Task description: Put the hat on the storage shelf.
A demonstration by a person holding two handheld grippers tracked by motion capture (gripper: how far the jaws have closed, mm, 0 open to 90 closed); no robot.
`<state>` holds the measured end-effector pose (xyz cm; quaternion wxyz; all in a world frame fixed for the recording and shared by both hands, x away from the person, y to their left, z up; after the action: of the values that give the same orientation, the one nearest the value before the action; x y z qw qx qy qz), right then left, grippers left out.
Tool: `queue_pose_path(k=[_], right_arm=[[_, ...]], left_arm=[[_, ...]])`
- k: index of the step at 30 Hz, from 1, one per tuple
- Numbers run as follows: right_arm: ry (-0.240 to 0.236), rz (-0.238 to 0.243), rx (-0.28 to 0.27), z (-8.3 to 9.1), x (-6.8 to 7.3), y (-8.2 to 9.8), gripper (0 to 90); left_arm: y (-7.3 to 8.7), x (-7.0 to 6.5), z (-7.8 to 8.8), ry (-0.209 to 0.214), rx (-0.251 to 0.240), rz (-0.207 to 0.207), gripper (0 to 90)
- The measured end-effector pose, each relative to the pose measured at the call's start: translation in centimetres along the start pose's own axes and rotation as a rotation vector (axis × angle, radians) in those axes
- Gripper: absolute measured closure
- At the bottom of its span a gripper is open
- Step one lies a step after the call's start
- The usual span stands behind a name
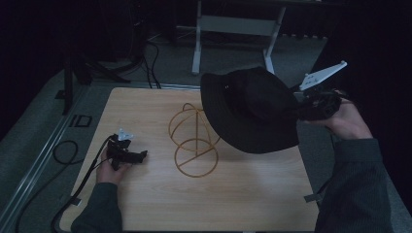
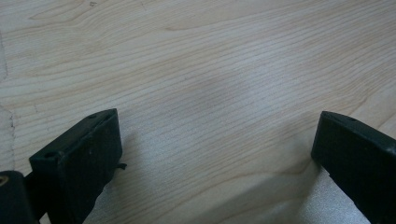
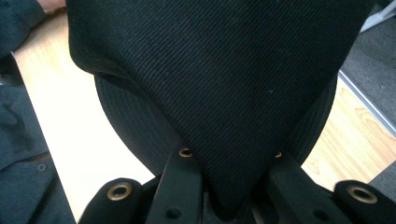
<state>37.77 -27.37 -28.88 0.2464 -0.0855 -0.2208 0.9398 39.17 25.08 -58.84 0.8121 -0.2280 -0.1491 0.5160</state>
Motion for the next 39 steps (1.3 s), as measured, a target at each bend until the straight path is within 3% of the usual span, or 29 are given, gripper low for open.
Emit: queue_pose_path(k=[39], right_arm=[[-0.014, 0.073, -0.020, -0.4, 1.6, -3.2, 85.6]], left_arm=[[0.0, 0.0, 0.0, 0.000, 0.000, 0.000, 2.0]])
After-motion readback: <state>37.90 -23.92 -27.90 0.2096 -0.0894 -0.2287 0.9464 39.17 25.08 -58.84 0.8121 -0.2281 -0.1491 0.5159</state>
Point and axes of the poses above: each handheld gripper's, and its own axes: z roughly backward along the jaws, y roughly out of its underside, x roughly to its left, the point moved 3 cm from there along -z, roughly forward along the jaws, and after that the axes turned 12 degrees about x, right-handed, at the moved point
